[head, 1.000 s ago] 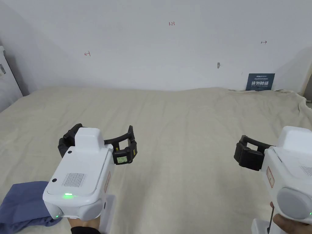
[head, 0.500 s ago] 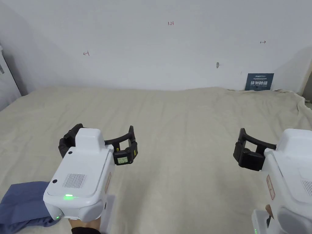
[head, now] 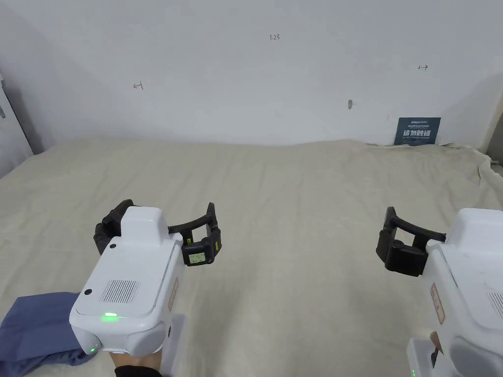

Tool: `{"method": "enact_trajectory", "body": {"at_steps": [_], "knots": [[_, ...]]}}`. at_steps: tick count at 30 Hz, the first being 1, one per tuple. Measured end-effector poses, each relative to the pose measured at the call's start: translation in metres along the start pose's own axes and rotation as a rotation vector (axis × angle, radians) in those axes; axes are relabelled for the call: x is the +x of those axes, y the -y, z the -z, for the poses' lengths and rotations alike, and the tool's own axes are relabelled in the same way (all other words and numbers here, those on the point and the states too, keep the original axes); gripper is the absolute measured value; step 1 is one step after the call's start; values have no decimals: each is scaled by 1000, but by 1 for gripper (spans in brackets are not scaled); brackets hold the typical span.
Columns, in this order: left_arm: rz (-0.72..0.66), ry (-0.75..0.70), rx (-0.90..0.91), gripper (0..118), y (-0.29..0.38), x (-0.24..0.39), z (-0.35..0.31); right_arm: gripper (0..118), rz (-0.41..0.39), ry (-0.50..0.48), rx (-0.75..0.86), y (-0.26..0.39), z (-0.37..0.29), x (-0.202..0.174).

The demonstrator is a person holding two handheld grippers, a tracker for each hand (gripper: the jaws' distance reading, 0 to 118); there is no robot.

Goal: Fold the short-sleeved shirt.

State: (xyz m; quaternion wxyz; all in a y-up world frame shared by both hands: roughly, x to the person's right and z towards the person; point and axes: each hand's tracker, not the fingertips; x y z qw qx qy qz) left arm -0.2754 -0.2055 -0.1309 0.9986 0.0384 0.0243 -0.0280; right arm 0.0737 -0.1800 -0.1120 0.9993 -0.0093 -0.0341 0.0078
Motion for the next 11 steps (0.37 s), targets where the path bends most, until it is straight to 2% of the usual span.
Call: {"method": "enact_trajectory", "body": {"at_steps": [11], "knots": [[0, -3, 1, 118, 0, 0, -1, 118, -14, -8, 10, 0, -1, 0]]}}
